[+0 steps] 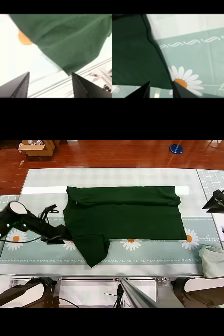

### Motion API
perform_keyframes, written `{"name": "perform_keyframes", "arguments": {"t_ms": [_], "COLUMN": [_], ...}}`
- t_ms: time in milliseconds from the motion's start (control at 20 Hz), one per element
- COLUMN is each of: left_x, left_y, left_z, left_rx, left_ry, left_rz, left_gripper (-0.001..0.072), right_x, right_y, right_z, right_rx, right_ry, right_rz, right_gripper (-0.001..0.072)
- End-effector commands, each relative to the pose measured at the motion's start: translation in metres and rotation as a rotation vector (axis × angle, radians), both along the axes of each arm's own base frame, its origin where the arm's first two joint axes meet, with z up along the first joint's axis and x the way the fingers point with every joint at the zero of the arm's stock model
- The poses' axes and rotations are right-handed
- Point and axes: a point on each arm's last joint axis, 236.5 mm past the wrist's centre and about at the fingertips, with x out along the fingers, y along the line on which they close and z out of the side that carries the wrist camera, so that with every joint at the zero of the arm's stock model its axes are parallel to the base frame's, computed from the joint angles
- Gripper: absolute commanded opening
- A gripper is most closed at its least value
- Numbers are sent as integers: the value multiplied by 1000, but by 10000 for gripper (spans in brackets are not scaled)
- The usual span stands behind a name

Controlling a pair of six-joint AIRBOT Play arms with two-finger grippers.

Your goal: Fold the shirts.

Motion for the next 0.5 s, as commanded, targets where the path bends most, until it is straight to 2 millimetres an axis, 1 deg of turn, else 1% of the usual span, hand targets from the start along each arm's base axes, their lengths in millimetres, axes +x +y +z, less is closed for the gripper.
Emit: {"name": "perform_keyframes", "arguments": {"t_ms": [0, 150, 250, 350, 400, 450], "left_x": [1, 9, 7, -1, -4, -4], "left_y": [-17, -28, -37, -46, -50, -52], "left_z": [-14, -27, -41, -58, -66, -73], "left_rx": [-35, -11, 8, 26, 40, 57], "left_ry": [-21, -52, -30, 16, 40, 56], "left_rz": [83, 66, 52, 29, 30, 47], "left_gripper": [612, 612, 612, 606, 562, 370], "right_x": [-5, 0, 1, 3, 4, 6], "right_y": [2, 5, 5, 4, 4, 5], "right_z": [-9, -3, 1, 6, 9, 13], "right_rx": [15, 28, 17, 5, 1, 2], "right_ry": [-19, -52, -67, -85, -97, -110], "right_rz": [-32, -34, -36, -38, -41, -43], "right_gripper": [381, 381, 381, 381, 381, 381]}}
